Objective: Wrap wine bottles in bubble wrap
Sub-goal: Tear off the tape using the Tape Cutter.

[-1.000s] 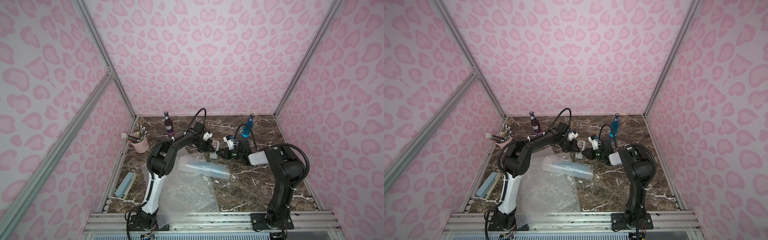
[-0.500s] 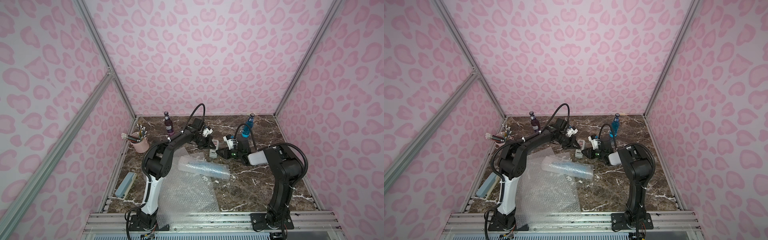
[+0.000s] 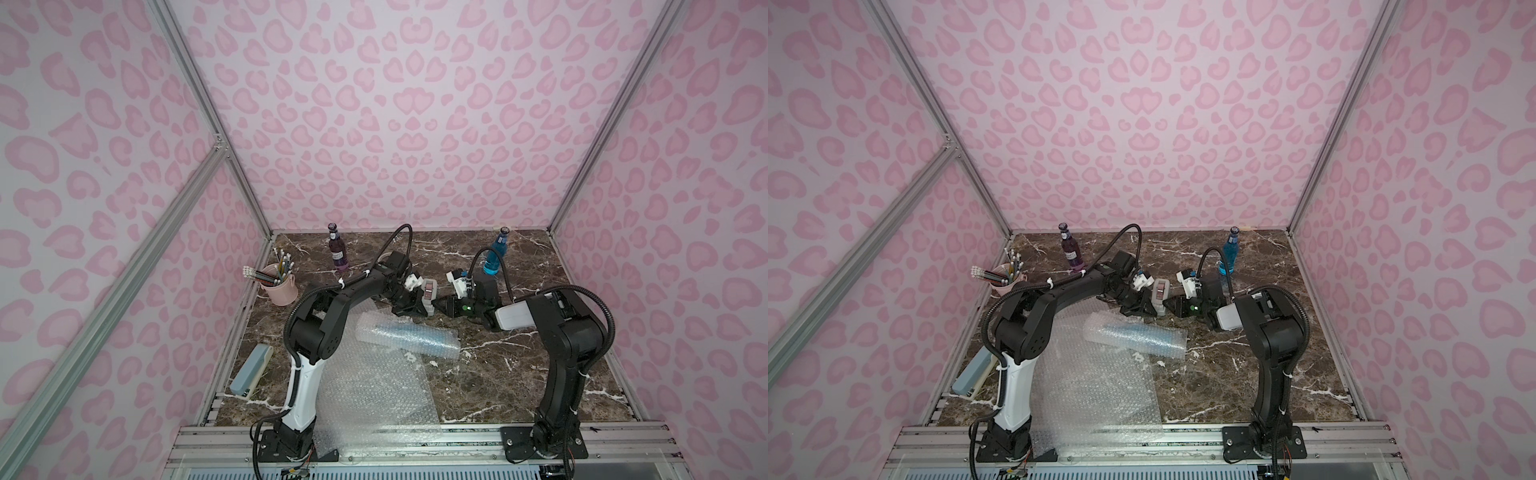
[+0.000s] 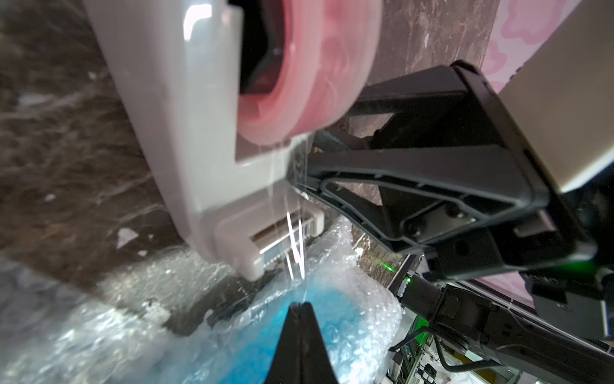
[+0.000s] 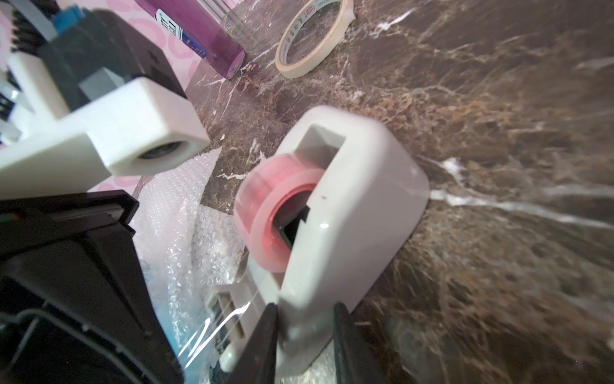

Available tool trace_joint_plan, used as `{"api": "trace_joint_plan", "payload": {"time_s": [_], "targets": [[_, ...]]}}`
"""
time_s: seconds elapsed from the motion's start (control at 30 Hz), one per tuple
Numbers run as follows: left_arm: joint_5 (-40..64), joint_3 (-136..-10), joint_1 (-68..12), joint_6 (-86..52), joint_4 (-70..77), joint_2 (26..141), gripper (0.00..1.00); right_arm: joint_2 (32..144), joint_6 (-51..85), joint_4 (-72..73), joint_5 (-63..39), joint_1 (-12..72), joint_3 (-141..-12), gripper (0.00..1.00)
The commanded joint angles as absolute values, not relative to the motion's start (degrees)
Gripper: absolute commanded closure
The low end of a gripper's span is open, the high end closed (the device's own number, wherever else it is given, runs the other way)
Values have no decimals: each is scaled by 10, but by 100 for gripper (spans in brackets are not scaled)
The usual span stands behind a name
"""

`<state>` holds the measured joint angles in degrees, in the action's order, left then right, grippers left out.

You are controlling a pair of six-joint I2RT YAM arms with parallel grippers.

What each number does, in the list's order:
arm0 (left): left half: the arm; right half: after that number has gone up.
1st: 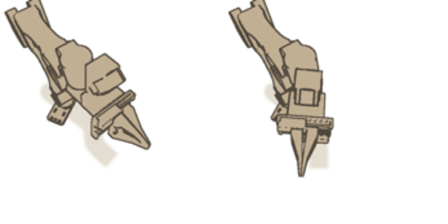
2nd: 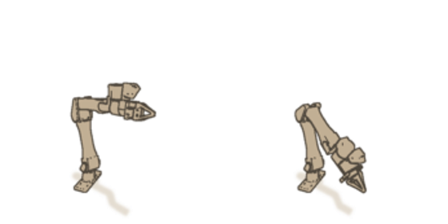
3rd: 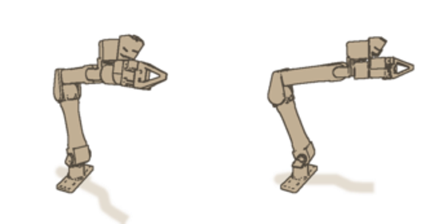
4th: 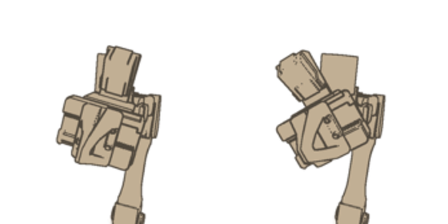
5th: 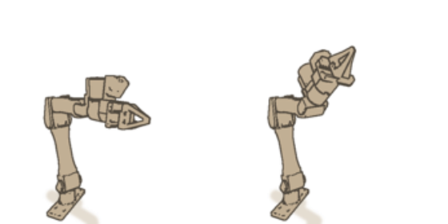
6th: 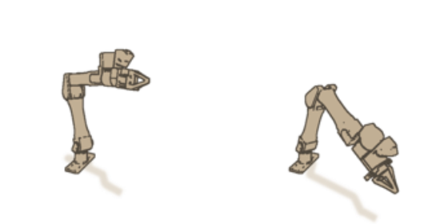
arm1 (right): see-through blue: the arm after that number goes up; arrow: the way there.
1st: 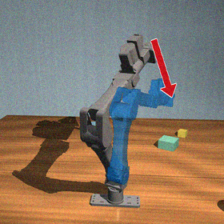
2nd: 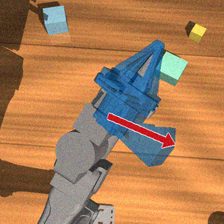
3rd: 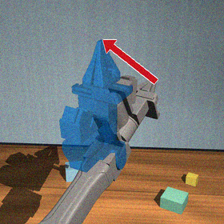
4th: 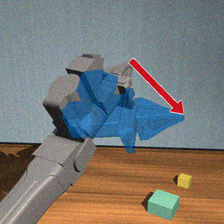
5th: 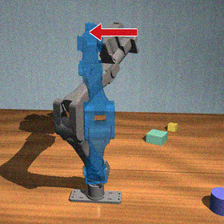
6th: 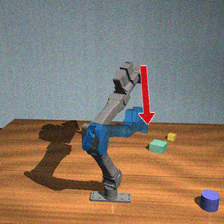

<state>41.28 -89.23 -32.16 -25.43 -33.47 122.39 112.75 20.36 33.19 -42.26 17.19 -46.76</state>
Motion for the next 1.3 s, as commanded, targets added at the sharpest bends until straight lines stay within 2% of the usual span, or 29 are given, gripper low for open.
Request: {"api": "trace_joint_plan", "payload": {"time_s": [0.0, 0.2, 0.5, 0.7, 0.87, 1.1, 1.27], "targets": [[376, -900, -323, -239, -370, 1236, 97, 1135, 198, 281, -328, 170, -465, 71], [354, -906, -329, -226, -383, 1266, 97, 1134, 200, 281, -318, 170, -462, 71], [219, -925, -330, -199, -438, 1294, 97, 1128, 202, 278, -299, 171, -464, 72], [259, -924, -330, -196, -402, 1260, 97, 1116, 203, 290, -312, 167, -464, 70], [257, -963, -327, -184, -416, 1234, 97, 1078, 174, 262, -331, 159, -472, 58], [235, -1003, -316, -148, -480, 1208, 96, 1012, 105, 203, -406, 156, -458, 30], [199, -998, -303, -105, -534, 1168, 95, 987, 60, 160, -456, 177, -445, 17]]}}
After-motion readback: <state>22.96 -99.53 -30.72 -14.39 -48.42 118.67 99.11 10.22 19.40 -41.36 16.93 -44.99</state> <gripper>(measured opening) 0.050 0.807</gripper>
